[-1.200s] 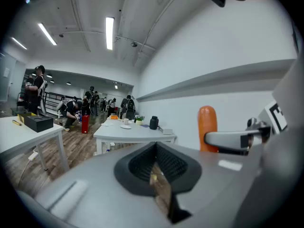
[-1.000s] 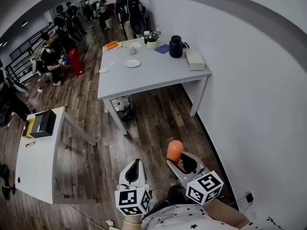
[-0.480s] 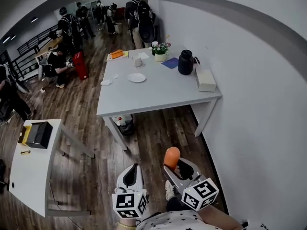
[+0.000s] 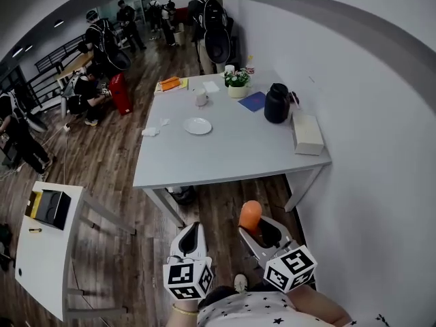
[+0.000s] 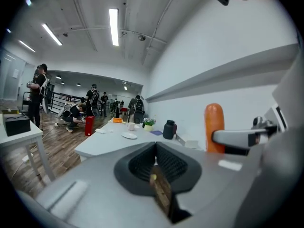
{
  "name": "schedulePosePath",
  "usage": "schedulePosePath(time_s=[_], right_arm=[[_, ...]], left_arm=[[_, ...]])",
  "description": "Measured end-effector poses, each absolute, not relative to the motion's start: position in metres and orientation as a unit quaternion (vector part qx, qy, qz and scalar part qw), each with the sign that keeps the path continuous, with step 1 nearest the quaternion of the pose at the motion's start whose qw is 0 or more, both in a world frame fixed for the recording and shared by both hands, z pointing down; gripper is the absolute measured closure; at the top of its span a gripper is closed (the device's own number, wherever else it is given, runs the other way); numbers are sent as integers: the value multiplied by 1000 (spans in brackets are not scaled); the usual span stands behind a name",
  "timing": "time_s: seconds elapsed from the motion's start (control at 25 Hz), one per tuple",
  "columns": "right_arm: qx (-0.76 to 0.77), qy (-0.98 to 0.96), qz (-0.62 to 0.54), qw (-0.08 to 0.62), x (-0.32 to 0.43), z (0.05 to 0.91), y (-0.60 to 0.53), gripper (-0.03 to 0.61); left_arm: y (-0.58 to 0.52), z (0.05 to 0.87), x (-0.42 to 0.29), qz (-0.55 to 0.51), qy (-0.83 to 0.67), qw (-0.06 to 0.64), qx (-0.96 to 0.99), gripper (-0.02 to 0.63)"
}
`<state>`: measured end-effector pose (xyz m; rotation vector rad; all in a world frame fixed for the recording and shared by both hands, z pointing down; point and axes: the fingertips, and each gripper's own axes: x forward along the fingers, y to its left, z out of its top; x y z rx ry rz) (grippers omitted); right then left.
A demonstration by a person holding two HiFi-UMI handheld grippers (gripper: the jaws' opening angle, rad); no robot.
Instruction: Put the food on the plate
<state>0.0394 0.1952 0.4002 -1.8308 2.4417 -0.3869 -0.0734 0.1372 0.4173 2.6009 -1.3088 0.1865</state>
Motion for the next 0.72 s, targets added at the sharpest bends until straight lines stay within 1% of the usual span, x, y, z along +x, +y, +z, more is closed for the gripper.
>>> schedulePosePath(time_s=[0.4,0.6,0.72], right_arm=[[-580,799,-157,26,72,422,98,382],[-571,805,-160,12,83,431,24,382],[-566,809,-157,1,86,432,-30,382]], left_arm=[[59,433,-53,89,-471,113,870,606],[-13,444,-45,82,-485,126,862,606],[-63,445,-44,83,-487,121,861,606]])
